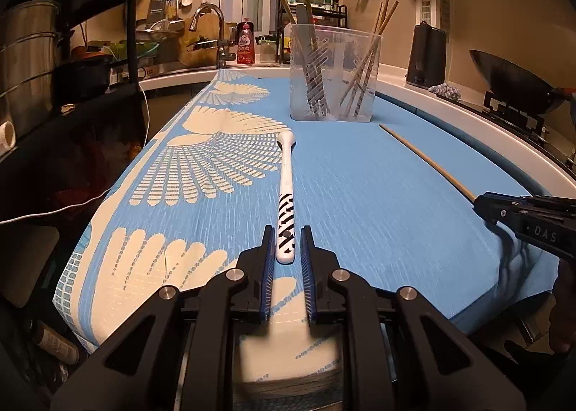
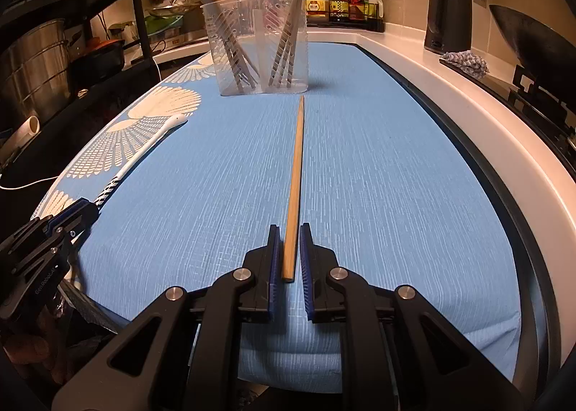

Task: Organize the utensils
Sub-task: 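Hold the spoon and chopstick and point both toward the container, then lift the spoon and chopstick and carry both over the clear container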

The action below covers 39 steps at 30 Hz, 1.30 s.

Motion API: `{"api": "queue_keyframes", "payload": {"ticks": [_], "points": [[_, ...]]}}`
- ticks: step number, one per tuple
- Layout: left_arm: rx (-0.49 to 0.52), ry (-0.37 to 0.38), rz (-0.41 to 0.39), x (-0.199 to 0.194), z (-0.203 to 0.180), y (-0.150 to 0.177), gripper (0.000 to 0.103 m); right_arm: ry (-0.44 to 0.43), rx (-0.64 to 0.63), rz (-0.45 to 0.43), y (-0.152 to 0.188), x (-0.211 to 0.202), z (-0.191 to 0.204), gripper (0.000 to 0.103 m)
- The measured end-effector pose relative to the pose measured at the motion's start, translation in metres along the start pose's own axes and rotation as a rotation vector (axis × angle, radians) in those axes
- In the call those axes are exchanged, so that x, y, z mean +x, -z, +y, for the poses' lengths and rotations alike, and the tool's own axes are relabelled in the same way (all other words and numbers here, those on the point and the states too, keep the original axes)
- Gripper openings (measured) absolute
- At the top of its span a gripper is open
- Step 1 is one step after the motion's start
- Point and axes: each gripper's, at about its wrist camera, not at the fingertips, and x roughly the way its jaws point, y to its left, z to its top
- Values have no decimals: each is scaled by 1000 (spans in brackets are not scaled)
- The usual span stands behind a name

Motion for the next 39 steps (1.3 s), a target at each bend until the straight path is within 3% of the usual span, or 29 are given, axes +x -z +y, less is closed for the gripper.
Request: {"api": "queue_keyframes", "payload": {"ticks": [20,39], "points": [[34,-16,-112,8,-4,6,15,18,-12,-80,8,0,5,8],[60,-11,-98,2,-6,5,10,4,0,-79,9,-1,6,6]]}}
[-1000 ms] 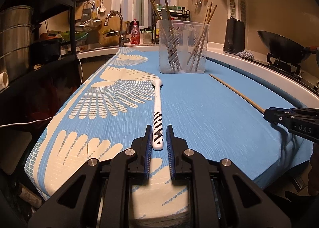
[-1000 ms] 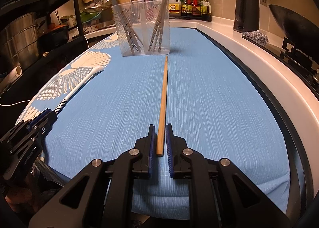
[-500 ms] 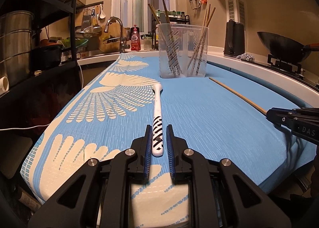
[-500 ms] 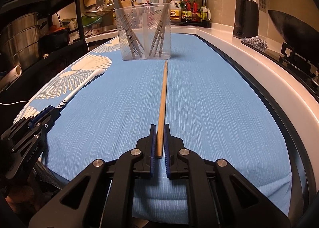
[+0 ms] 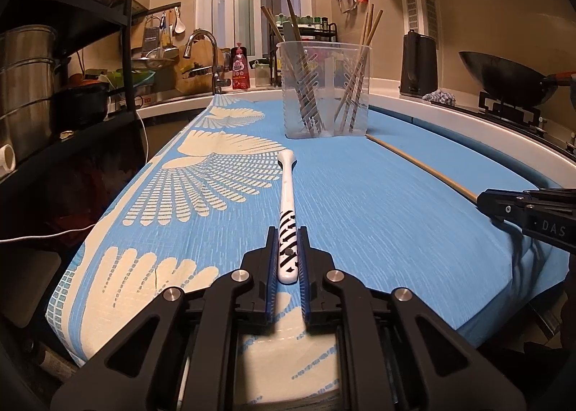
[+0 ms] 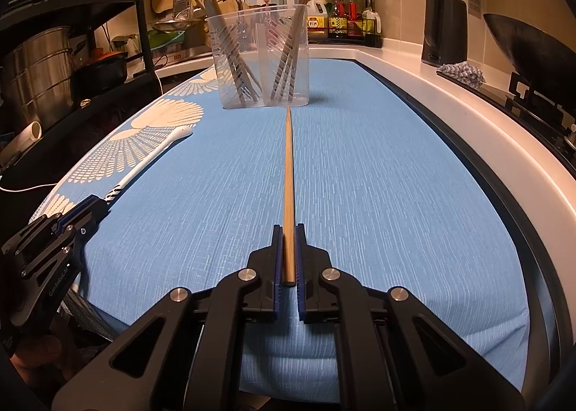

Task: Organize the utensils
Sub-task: 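Lift the spoon and chopstick and carry both over the clear container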

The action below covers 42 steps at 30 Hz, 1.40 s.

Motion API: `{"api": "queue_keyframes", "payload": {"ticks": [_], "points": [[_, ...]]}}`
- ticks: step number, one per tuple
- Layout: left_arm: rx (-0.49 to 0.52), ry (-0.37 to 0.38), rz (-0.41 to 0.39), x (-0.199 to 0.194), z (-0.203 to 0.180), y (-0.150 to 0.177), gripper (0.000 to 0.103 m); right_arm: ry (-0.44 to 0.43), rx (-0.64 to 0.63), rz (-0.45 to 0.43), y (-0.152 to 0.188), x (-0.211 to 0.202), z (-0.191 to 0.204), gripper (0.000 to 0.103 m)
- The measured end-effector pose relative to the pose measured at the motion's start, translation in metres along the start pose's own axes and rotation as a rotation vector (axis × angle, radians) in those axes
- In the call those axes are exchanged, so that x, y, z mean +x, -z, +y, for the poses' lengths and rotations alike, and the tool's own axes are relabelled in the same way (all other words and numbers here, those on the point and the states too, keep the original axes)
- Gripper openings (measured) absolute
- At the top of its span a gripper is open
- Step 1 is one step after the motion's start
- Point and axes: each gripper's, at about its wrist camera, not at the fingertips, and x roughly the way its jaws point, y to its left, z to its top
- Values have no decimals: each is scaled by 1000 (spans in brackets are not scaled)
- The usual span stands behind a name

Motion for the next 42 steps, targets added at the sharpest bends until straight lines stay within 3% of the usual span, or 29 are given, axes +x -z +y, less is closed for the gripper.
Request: {"api": "queue_keyframes", "payload": {"ticks": [8,19,32,42], "points": [[-2,-7,-44,-15,6,-15,10,-6,1,-16,-9,-16,-2,6],[9,-5,-155,-37,10,-63,10,11,-25,-95,-38,-48,-2,6],[45,7,-184,-34,12,-108,10,13,-42,-131,-74,-70,-8,6],[31,27,-196,-32,13,-121,9,18,-43,-178,-84,-88,-8,7]]}}
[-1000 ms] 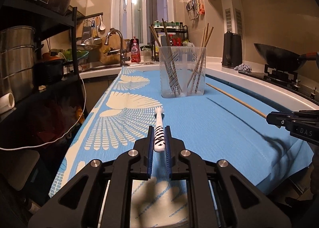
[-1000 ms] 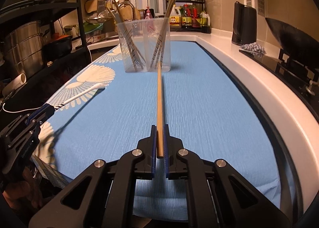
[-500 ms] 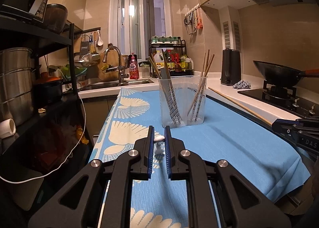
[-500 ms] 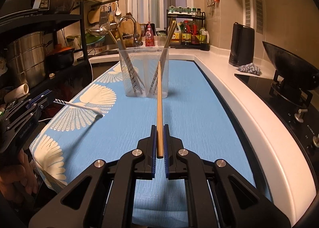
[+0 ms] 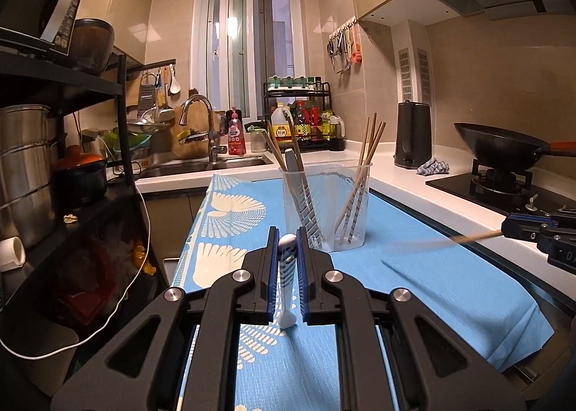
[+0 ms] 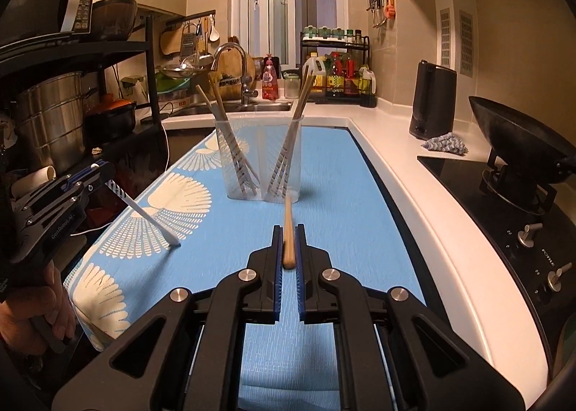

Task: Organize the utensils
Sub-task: 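Lift the spoon and chopstick and carry both over the clear container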

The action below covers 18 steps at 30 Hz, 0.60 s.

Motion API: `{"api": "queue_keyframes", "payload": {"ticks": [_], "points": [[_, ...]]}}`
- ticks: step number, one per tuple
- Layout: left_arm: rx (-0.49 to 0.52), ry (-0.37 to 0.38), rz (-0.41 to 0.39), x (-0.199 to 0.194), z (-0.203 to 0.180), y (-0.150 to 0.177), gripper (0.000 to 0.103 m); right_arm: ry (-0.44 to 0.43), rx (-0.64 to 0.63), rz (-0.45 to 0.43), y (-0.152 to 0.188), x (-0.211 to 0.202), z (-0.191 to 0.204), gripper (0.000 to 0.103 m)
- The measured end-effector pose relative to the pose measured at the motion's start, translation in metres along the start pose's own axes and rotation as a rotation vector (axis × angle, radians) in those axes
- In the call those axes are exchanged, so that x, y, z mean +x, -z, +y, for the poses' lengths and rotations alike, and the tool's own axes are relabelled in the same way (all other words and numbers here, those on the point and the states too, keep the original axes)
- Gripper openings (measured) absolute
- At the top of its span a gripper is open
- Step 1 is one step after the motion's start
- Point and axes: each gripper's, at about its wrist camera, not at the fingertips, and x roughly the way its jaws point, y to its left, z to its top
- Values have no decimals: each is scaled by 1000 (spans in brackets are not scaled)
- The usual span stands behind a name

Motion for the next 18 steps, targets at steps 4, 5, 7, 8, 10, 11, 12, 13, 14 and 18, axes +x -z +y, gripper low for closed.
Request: {"api": "queue_keyframes", "payload": {"ticks": [4,5,7,8,10,11,12,13,14,18], "points": [[-10,8,4,3,1,-4,9,0,-2,-33,-7,-6,0,7],[-13,10,6,4,2,-6,9,0,-5,-39,-10,-7,0,7],[-17,18,11,6,2,-11,9,-4,-10,-53,-17,-8,2,7],[-17,20,13,6,2,-13,9,-6,-12,-61,-21,-9,2,7],[-18,19,20,9,3,-18,9,-12,-17,-80,-30,-11,3,7],[-18,19,26,10,3,-20,8,-15,-20,-89,-36,-11,4,7],[-20,19,31,11,3,-22,8,-17,-21,-95,-41,-11,4,7],[-22,20,38,13,4,-25,8,-21,-19,-99,-47,-10,4,7],[-25,20,42,14,4,-27,8,-24,-16,-101,-52,-8,4,7],[-22,18,62,17,4,-36,7,-31,-7,-105,-68,-3,4,7]]}}
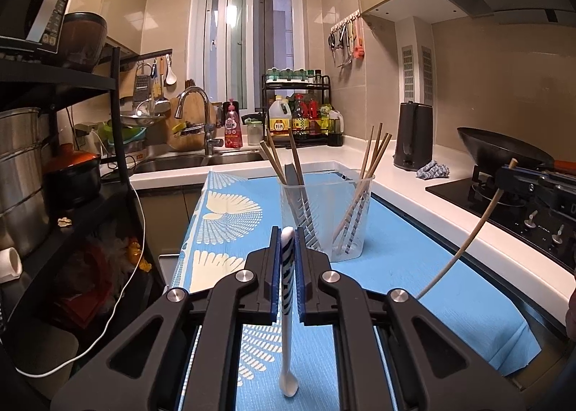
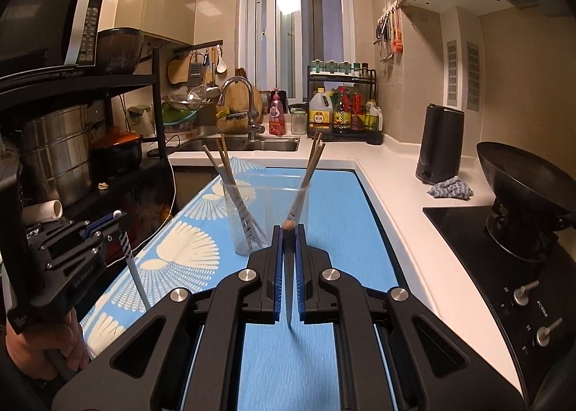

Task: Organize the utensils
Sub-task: 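Lift the spoon and chopstick and carry both over the clear container, then lower the spoon and chopstick into the container and open both tools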

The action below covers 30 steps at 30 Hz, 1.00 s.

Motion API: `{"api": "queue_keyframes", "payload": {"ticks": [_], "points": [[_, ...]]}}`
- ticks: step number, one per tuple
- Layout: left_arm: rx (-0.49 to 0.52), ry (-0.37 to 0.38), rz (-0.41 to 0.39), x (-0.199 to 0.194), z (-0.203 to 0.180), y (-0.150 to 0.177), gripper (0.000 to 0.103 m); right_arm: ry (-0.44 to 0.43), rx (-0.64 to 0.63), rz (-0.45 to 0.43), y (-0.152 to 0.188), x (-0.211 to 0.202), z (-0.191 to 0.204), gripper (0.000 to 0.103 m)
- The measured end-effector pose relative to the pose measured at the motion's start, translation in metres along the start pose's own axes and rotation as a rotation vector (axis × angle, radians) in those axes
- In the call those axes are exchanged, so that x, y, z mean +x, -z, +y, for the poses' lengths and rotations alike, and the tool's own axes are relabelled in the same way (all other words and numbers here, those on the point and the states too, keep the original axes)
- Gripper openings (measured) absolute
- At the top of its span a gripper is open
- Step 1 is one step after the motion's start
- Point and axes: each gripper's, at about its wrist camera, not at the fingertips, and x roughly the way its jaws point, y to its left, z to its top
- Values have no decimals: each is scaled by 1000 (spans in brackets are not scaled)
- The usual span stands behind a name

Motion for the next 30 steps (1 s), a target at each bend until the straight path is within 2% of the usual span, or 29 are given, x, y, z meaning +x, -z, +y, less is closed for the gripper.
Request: {"api": "queue_keyframes", "payload": {"ticks": [9,18,24,30], "points": [[-21,10,69,8,0,-13,6,-14,-13,63,-21,22,5,7],[-49,53,129,18,-1,-35,6,-29,-18,113,-44,41,3,6],[-61,123,161,32,2,-75,6,-60,10,90,-85,48,-3,6],[-58,189,132,55,2,-141,6,-77,4,14,-145,56,-4,6]]}}
